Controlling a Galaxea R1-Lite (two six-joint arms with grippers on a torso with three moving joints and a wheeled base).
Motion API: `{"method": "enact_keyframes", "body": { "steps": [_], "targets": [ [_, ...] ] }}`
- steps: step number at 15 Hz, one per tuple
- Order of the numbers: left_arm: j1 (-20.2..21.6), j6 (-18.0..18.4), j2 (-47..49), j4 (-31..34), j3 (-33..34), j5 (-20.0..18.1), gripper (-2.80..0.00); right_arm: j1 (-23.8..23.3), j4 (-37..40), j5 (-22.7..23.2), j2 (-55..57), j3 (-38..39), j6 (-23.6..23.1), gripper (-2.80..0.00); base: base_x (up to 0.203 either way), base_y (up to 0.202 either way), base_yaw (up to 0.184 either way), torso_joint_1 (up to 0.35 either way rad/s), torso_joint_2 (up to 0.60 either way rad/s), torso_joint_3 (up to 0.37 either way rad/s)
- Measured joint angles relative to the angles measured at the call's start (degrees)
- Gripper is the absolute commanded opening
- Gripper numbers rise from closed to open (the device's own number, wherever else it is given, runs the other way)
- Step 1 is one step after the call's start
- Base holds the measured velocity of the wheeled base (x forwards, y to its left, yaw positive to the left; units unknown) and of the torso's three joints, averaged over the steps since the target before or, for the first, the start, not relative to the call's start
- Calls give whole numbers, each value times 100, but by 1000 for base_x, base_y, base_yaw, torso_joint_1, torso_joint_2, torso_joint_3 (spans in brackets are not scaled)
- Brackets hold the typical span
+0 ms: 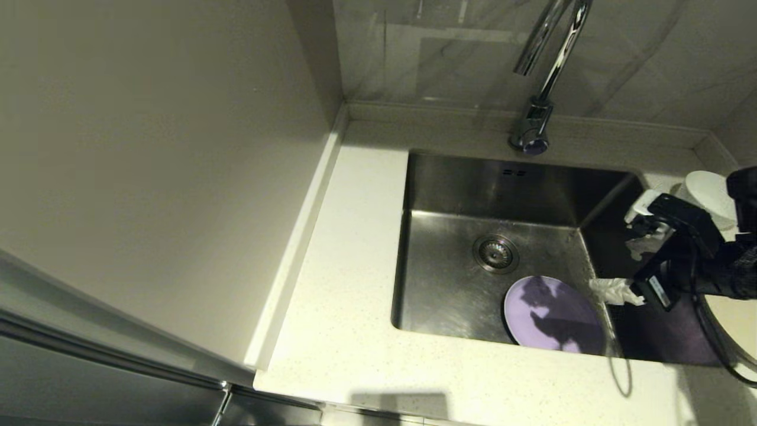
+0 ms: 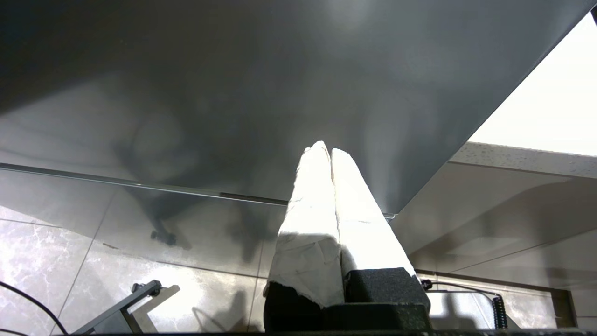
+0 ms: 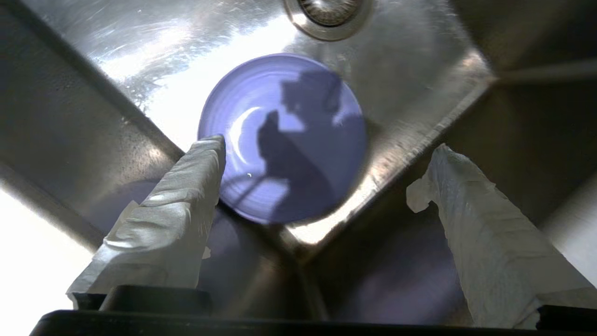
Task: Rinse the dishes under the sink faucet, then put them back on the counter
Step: Put a plate back to the table from the sink
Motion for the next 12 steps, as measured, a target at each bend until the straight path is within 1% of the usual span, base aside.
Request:
{"method": "enact_keyframes", "body": {
  "steps": [3,6,9,12],
  "targets": [
    [2,-5,0,0,0,-1,-280,116,-673,16,803,-72,-61,0,0,0,0,0,0,0],
    [2,2,0,-2,0,2,-280,125,-1377,3,1734,-245,-91,0,0,0,0,0,0,0],
    [2,-2,0,-2,0,0,-280,37,-1535,-80,2606,-885,-107,0,0,0,0,0,0,0],
    [1,-5,0,-1,0,0,-280,-168,-1548,-219,3254,-1472,-212,0,0,0,0,0,0,0]
  ]
}}
